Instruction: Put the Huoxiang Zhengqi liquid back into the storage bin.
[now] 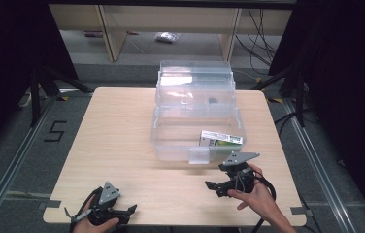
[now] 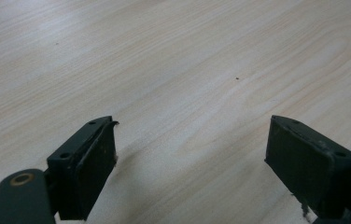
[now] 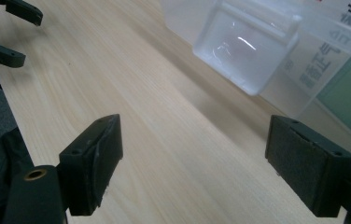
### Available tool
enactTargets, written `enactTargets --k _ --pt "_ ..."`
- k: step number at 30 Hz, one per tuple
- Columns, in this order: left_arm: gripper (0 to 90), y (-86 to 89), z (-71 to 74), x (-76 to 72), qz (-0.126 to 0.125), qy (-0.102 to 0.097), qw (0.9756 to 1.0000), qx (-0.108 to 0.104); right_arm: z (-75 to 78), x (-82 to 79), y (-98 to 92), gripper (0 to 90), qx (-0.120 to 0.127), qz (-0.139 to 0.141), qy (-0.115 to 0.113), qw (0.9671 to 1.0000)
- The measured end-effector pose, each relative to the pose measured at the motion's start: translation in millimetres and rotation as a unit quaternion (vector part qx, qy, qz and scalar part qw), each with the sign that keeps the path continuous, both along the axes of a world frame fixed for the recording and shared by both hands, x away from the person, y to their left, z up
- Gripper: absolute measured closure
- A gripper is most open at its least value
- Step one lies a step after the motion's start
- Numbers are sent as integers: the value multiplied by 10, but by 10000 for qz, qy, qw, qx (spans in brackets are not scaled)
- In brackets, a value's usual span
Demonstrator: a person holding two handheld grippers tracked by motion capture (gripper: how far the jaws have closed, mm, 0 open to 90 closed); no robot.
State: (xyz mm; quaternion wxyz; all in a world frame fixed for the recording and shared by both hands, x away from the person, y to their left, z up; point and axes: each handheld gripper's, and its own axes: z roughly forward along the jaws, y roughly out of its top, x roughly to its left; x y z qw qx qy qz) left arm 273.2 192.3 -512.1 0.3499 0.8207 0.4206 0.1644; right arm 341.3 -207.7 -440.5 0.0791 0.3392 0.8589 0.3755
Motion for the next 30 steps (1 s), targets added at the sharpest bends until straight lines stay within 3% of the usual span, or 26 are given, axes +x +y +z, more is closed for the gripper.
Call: enactTargets --k 14,17,19,21,23,25,30 --pt "156 -7 1 -8 -25 -23 10000 -81 -201 -102 -77 198 -22 -92 93 9999" --pt "156 -8 3 -6 -46 -29 10000 -70 -230 -148 -133 189 75 -175 165 9997" --pt "156 -12 3 -8 -55 -26 10000 -64 -257 -167 -163 186 106 -203 93 9997" --pt "156 -23 4 -13 -30 -10 10000 -85 -284 -209 -178 184 172 -282 220 9992" --pt "156 -26 3 -16 -35 -20 9999 -97 -321 -207 -211 181 159 -209 84 9996" --pt "156 -25 2 -14 -30 -12 9999 -104 -348 -231 -222 177 206 -219 114 9995" --pt "156 -10 9 -5 -67 20 10000 44 -397 -298 -244 166 204 -273 250 9991"
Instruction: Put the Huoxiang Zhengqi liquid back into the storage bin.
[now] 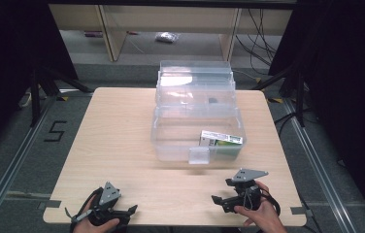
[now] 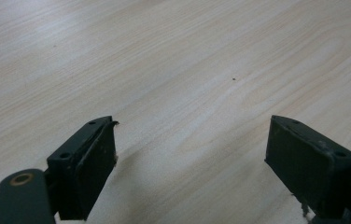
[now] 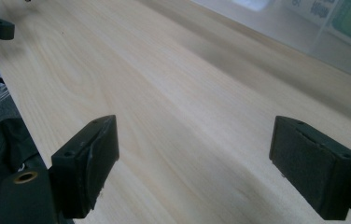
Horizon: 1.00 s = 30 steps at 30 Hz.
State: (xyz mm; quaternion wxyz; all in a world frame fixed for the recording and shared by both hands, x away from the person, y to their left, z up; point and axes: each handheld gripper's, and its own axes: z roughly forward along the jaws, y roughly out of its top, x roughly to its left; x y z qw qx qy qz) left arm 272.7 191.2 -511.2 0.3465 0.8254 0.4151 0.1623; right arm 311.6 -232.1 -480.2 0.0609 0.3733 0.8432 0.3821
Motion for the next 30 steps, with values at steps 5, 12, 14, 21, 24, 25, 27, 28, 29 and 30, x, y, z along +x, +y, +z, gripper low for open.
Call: enactTargets --k 5,12,14,21,24,25,27,28,29,30 --pt "156 -9 -5 -8 63 -54 10000 -23 -52 -54 -13 165 -9 16 -48 10000" --pt "156 -12 -2 -13 41 -40 9999 -139 -84 -131 -77 165 -44 -77 -35 10000" --pt "156 -16 -4 -15 45 -38 9999 -109 -92 -145 -96 165 -90 -103 -11 9999" --pt "156 -16 -2 -19 31 -42 9999 -105 -105 -196 -150 165 -92 -256 115 9996" --pt "156 -16 -7 -14 2 -72 9999 -78 -97 -220 -168 165 -69 -311 131 9994" --pt "156 -14 -4 -12 7 -71 10000 -20 -96 -220 -168 165 -61 -310 146 9994" --pt "156 -16 -8 -11 -18 -74 10000 -47 -100 -213 -173 166 -94 -326 81 9994" --pt "155 -16 -6 -11 -12 -65 10000 -24 -105 -208 -172 166 -94 -312 106 9994" --pt "156 -16 -6 -11 -12 -65 10000 -24 -106 -210 -167 166 -87 -317 125 9994" --pt "156 -16 -6 -11 -9 -67 10000 -22 -106 -210 -167 166 -87 -317 125 9994"
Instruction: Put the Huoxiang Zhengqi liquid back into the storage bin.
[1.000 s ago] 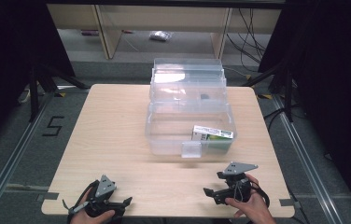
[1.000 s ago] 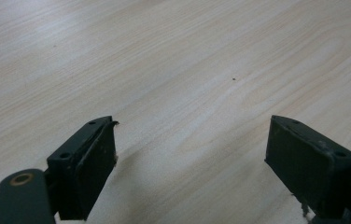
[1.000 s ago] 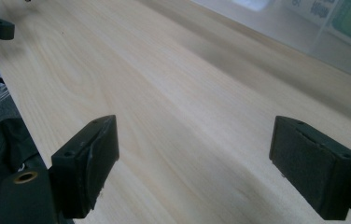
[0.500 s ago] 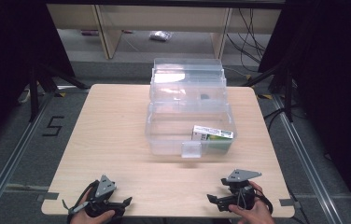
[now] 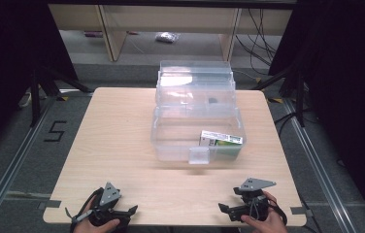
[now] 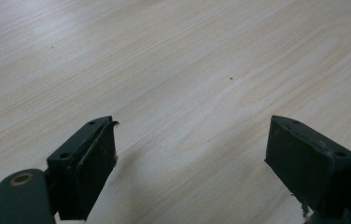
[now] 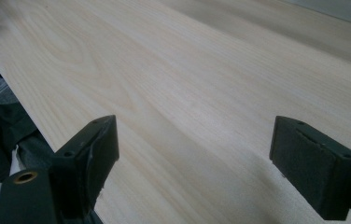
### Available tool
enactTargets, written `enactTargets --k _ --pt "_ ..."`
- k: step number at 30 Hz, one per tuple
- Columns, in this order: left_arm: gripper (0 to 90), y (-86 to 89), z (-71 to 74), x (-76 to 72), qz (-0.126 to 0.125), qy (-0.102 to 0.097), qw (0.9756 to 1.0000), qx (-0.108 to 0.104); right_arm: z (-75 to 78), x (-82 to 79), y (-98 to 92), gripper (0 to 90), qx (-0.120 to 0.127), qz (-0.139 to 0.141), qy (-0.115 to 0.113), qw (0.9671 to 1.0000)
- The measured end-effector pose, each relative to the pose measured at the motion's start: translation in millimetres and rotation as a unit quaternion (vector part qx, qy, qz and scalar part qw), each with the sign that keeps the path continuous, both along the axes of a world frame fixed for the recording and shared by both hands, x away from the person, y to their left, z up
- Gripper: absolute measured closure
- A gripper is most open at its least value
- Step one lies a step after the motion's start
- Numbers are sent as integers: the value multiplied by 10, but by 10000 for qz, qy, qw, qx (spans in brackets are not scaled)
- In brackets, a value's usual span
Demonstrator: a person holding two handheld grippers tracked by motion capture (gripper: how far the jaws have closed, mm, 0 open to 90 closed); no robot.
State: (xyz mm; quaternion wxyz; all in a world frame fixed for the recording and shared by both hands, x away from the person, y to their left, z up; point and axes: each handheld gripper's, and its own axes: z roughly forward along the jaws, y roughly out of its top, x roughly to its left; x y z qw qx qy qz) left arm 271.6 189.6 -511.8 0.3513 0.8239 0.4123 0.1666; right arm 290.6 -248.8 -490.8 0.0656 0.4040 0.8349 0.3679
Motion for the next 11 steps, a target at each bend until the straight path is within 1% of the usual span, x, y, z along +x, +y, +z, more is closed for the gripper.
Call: enactTargets --k 1,2,3,4,5,6,7,8,11 --pt "155 -1 -3 0 -11 -5 10000 -27 1 -2 4 166 -21 -11 21 10000" --pt "155 -1 -5 1 -18 -2 10000 -20 -4 -8 19 166 84 38 32 10000" --pt "155 -2 -6 1 -21 0 10000 -29 5 -6 13 166 -9 24 -34 10000" --pt "155 -1 -6 2 -22 2 10000 -14 10 -7 11 166 -18 -3 -9 10000" --pt "155 -1 -6 2 -24 4 10000 -15 10 -1 6 166 -14 -7 -40 10000" --pt "155 -1 -6 2 -26 2 10000 -15 9 2 5 166 11 -5 -16 10000" --pt "155 -1 -5 2 -27 4 10000 -16 2 2 10 166 90 -21 26 10000" --pt "155 -1 -5 3 -27 2 10000 -18 11 11 -5 167 37 14 95 9999" --pt "155 -1 -9 6 -27 -3 10000 -11 4 20 -3 167 26 18 74 10000"
